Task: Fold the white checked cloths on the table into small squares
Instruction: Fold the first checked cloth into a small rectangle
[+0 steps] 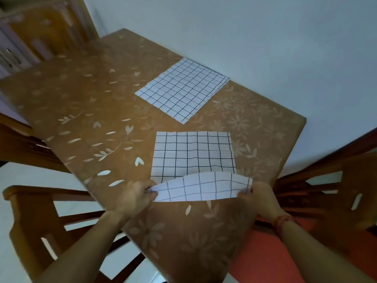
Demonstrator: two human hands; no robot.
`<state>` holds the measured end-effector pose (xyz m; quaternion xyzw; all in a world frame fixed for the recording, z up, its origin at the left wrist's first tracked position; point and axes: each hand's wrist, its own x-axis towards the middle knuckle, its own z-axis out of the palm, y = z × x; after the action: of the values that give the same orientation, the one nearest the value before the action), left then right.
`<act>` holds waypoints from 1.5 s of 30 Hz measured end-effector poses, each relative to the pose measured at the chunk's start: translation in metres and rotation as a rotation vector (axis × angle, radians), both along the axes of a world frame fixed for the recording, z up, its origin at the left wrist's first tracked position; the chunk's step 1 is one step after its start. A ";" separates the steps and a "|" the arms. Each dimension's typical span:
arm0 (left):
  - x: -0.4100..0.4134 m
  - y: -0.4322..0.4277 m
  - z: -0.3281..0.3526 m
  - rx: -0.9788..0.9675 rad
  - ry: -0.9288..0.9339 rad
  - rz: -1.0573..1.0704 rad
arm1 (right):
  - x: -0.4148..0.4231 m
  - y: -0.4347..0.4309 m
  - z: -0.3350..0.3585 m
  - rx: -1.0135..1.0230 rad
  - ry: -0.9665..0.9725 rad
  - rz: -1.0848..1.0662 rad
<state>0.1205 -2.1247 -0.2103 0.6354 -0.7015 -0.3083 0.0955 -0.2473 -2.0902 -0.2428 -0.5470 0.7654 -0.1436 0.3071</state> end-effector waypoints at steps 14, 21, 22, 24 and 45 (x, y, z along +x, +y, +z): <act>0.003 -0.017 -0.003 0.012 0.274 0.157 | -0.011 0.001 0.010 0.054 -0.120 0.029; -0.009 -0.068 -0.002 -0.026 0.390 0.266 | -0.014 -0.036 0.006 0.002 -0.279 -0.186; -0.011 -0.075 -0.003 -0.025 0.409 0.285 | -0.013 -0.042 0.006 -0.003 -0.310 -0.211; -0.014 -0.090 -0.008 -0.013 0.442 0.323 | -0.014 -0.055 0.003 -0.008 -0.386 -0.237; -0.008 -0.104 -0.095 0.185 0.459 0.571 | -0.008 -0.143 -0.051 -0.036 -0.410 -0.436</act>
<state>0.1129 -2.2288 -0.3057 0.7257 -0.4256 -0.4657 0.2745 -0.2553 -2.2336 -0.2934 -0.3346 0.7842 -0.3274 0.4073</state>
